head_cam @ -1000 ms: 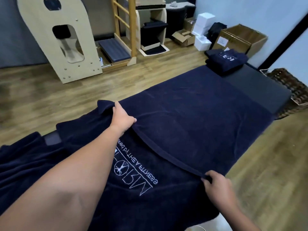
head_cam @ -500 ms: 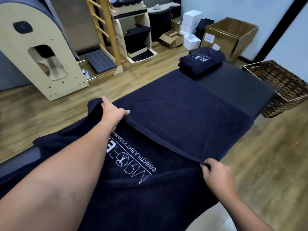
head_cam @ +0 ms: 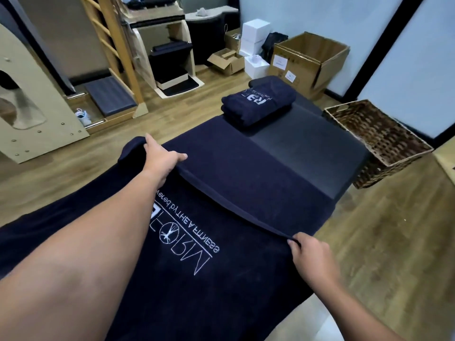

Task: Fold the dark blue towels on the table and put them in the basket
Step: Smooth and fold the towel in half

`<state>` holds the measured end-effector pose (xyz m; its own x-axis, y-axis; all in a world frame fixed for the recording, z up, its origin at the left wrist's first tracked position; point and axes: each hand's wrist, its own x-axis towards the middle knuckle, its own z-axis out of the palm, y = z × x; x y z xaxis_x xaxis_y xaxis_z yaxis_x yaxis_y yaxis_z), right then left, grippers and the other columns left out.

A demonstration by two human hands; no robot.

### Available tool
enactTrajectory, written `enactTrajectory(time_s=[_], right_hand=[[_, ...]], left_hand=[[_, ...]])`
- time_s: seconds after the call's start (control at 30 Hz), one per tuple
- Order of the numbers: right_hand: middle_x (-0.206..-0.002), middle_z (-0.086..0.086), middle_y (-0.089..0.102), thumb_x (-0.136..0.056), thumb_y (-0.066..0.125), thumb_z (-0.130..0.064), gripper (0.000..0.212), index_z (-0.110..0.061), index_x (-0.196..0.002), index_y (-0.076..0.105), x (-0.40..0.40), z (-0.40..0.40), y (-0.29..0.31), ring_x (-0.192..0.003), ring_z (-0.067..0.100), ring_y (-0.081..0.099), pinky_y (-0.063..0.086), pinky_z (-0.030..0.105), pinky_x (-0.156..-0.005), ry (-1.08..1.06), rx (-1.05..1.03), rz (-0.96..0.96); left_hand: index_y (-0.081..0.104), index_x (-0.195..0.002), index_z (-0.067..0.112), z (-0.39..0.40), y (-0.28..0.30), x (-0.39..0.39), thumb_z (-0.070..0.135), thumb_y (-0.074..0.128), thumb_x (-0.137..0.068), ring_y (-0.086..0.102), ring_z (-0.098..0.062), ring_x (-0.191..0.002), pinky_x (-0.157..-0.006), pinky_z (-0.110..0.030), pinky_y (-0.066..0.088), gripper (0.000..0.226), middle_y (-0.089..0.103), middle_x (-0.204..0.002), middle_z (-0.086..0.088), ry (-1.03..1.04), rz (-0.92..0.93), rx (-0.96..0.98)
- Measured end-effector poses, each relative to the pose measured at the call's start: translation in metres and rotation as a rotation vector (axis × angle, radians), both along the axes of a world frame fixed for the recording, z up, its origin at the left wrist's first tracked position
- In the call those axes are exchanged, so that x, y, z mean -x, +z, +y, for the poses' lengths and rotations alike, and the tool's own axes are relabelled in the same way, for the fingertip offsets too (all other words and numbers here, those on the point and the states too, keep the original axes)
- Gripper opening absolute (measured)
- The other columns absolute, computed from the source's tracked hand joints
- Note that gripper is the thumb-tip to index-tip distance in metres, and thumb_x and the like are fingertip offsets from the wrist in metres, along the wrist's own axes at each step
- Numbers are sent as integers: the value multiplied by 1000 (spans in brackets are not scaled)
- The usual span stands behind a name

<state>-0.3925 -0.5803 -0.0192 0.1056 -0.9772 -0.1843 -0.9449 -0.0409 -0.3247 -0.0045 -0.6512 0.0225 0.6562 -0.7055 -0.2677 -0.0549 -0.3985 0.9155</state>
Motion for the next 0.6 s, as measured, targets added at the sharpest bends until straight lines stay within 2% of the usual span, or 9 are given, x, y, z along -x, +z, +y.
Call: enactTrajectory(time_s=[0.2,0.33,0.43,0.6], right_hand=[[-71,-6,63,-101,52,-36,26,-21,-82,61,25,-70,-5,-71,19,58,46,37,-58,2,-16,35],[-69,-6,64,-100,54,-35,25,-21,-83,64,46,-108,-11,-61,15,50,46,35,-58,-7,-42,16],[-65,-7,62,-99,56,-38,23,-24,-82,62,63,-130,-22,-62,18,58,49,37,-56,-6,-24,19],[-69,-5,66,-97,58,-38,18,-25,-88,65,99,-179,-39,-72,25,66,53,40,-63,15,-73,-37]], left_hand=[[-13,-161,21,-80,-19,25,9,80,-84,8,-21,-155,-102,-23,22,121,-12,-169,-3,-28,43,-33],[-12,-161,21,-123,-21,43,10,82,-82,11,-22,-155,-116,-31,23,123,-7,-170,-3,-21,47,-49],[-12,-161,23,-151,-27,51,12,84,-79,17,-25,-153,-119,-37,26,127,1,-170,-7,-34,72,-78],[-10,-161,22,-202,-29,76,10,84,-79,18,-24,-153,-114,-32,28,125,2,-170,-4,-13,31,-85]])
